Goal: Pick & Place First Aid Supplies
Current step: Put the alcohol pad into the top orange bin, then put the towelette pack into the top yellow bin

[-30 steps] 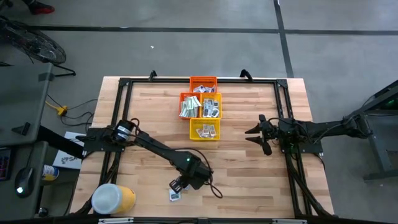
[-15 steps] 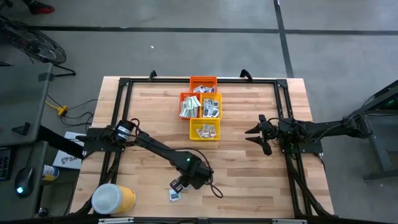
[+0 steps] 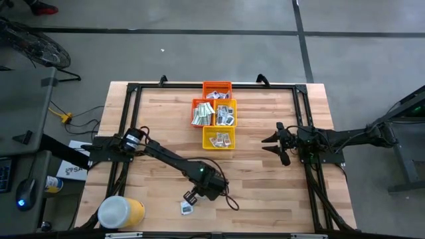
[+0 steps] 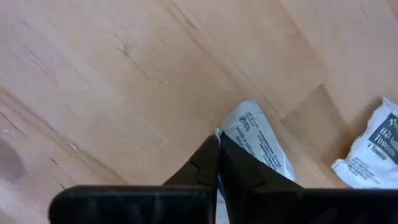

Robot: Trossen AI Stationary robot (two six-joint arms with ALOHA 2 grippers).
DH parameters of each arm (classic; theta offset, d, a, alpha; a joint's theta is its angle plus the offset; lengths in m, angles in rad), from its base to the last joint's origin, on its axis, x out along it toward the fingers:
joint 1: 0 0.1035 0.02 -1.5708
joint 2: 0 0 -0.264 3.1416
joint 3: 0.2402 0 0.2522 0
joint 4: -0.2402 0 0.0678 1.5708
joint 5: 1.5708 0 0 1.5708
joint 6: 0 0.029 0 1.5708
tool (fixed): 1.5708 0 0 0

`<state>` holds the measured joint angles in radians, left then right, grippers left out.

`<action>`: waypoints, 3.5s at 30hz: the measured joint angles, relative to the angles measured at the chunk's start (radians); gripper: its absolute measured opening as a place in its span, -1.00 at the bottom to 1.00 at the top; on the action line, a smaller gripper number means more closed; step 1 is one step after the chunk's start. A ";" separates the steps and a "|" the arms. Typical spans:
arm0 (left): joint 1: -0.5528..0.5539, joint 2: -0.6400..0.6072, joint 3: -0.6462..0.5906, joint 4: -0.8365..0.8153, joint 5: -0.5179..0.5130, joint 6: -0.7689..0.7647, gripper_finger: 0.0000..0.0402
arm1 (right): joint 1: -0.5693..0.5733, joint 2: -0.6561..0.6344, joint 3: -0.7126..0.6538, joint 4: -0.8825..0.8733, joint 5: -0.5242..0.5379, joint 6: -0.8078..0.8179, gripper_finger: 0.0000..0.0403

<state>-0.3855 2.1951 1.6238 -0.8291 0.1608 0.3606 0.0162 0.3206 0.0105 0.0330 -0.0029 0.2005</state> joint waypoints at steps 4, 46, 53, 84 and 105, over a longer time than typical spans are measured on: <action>0.019 -0.016 0.030 -0.028 0.007 -0.099 -0.98 | 0.000 0.000 0.000 0.000 0.000 0.000 -0.31; 0.657 -0.043 0.675 -0.131 -0.388 -0.810 -1.00 | 0.000 0.000 0.000 -0.006 -0.001 0.000 -0.31; 0.769 -0.022 0.665 -0.096 -0.429 -0.814 -1.00 | 0.000 0.000 0.000 -0.006 0.000 0.000 -0.31; 1.020 0.139 0.480 -0.059 -0.136 -0.838 -0.93 | 0.000 0.000 0.000 -0.006 0.000 0.000 -0.31; 1.020 0.140 0.480 -0.063 -0.052 -0.779 -0.14 | 0.000 0.000 0.000 -0.006 0.000 0.000 -0.31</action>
<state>0.6347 2.3348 2.1036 -0.8923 0.1086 -0.4185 0.0163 0.3202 0.0105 0.0265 -0.0032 0.2005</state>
